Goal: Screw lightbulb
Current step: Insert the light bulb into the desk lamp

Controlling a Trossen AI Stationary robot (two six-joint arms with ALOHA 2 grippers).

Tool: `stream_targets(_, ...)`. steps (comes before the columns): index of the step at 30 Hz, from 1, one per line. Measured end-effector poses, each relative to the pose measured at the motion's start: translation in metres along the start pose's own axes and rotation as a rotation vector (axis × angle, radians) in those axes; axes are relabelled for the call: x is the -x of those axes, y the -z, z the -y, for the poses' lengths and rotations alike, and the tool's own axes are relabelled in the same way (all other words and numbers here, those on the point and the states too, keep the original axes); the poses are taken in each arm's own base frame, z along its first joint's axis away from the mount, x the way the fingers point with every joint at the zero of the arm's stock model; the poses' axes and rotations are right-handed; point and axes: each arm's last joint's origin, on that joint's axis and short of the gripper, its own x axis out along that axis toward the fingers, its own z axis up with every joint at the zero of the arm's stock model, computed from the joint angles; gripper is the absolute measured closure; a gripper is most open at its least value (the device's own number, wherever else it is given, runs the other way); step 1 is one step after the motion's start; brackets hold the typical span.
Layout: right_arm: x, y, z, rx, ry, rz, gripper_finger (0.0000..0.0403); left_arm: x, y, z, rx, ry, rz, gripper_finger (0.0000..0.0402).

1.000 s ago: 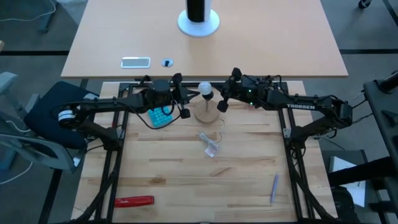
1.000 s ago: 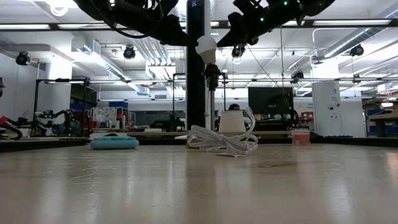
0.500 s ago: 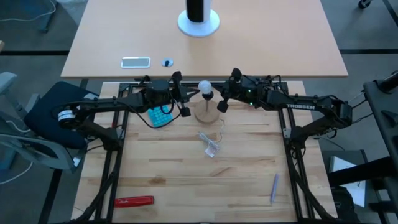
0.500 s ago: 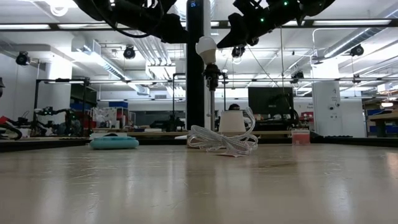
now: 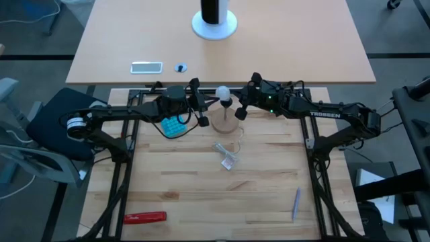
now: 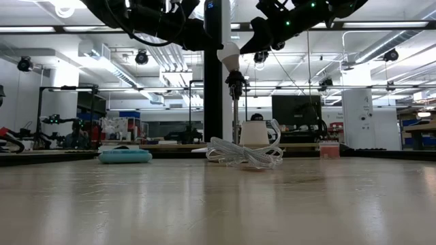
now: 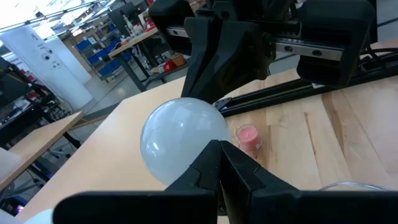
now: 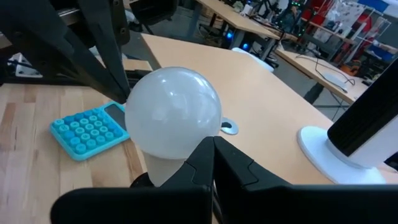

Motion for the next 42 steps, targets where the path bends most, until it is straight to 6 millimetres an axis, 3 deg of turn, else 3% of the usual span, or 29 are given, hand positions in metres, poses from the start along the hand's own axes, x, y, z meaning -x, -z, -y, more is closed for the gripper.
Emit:
stream_targets(20,0.0,0.002,-0.004,-0.009,-0.031,-0.024,0.0403,-0.001,-0.004,-0.003,-0.058,-0.049,0.048,0.0401)
stream_targets(24,0.002,0.002,-0.002,-0.017,-0.005,-0.036,0.0403,0.007,-0.014,-0.003,-0.053,-0.046,0.079,0.0401)
stream_targets(31,0.011,0.0,0.003,0.001,0.074,-0.072,0.0403,0.027,-0.017,-0.007,-0.016,-0.115,-0.055,0.0401)
stream_targets(37,0.012,0.001,0.01,0.039,0.094,-0.079,0.0403,0.023,-0.007,-0.011,0.017,-0.101,-0.1,0.0401)
stream_targets(42,0.009,0.007,0.031,0.039,0.053,-0.055,0.0403,0.023,-0.01,-0.014,-0.05,-0.116,-0.066,0.0401)
